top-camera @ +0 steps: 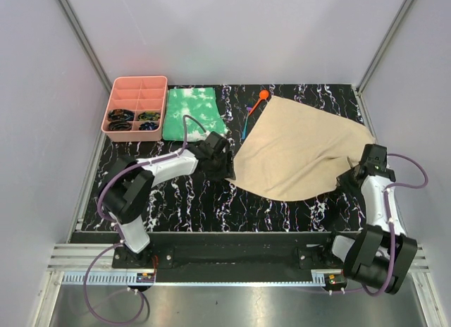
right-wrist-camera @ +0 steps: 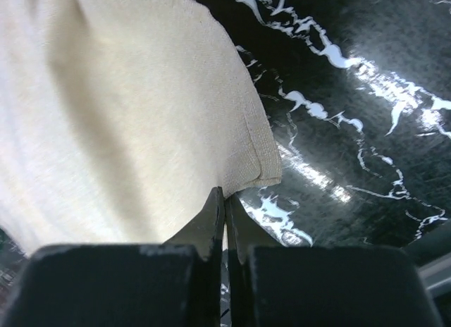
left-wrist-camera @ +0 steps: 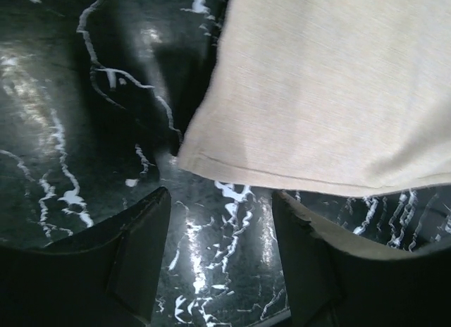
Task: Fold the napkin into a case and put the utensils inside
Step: Pick up the flattened napkin from the center of the board.
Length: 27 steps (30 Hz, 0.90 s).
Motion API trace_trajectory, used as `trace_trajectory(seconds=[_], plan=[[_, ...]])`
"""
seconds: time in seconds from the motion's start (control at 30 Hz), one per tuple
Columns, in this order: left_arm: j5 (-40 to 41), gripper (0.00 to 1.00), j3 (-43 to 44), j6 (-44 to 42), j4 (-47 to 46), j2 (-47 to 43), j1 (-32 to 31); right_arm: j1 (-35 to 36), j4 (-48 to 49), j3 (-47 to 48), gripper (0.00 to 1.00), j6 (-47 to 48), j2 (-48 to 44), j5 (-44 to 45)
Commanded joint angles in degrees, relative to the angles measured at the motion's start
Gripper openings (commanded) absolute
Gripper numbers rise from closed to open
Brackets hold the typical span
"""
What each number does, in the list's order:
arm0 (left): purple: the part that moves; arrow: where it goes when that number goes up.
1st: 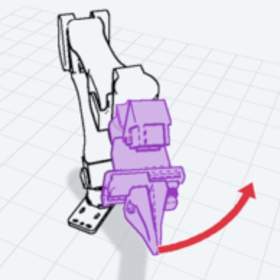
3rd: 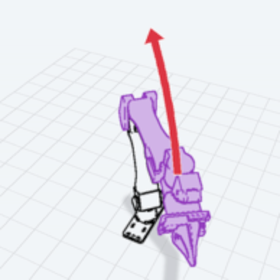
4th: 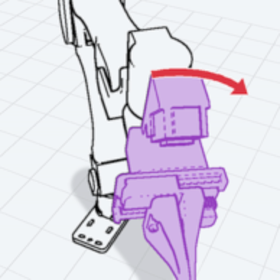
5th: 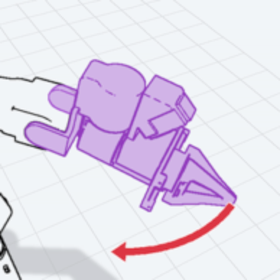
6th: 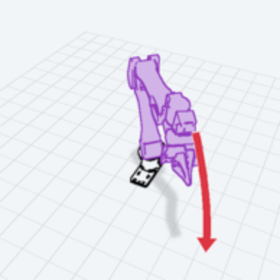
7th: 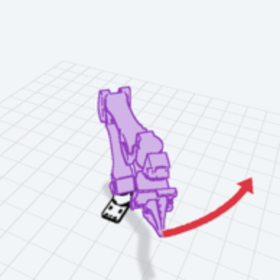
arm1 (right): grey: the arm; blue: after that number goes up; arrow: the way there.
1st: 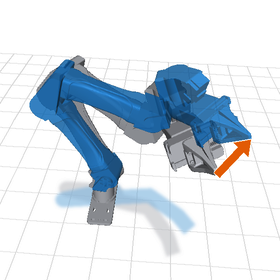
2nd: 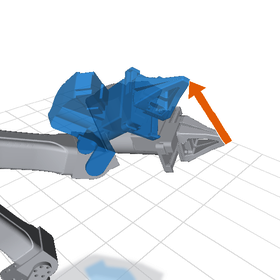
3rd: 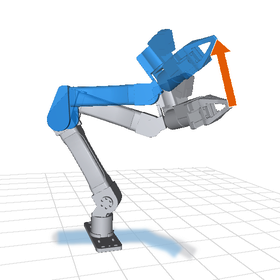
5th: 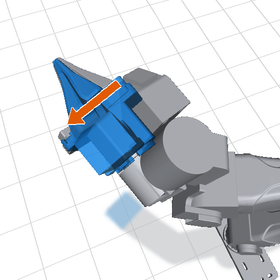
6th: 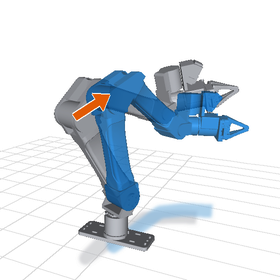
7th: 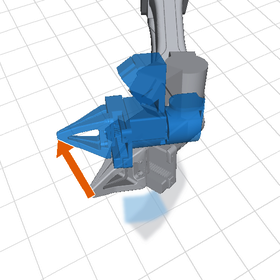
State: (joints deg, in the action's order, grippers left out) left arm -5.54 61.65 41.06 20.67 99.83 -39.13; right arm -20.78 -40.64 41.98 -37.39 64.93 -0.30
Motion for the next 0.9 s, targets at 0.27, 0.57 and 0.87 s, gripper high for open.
trace_trajectory(seconds=[0.27,0.57,0.87], plan=[[7.56,0.57,6.55,3.59,3.33,5.9,0.2,0.03,-2.95,0.12,0.0,-1.28,-7.97,-6.21],[8.44,0.51,5.24,6.58,3.85,7.65,0.2,0.03,-4.71,0.21,0.0,-1.9,-12.01,-6.91],[9.85,0.37,4.8,6.58,3.16,9.33,0.2,0.03,-5.85,0.47,0.0,-2.08,-14.21,-6.91]])
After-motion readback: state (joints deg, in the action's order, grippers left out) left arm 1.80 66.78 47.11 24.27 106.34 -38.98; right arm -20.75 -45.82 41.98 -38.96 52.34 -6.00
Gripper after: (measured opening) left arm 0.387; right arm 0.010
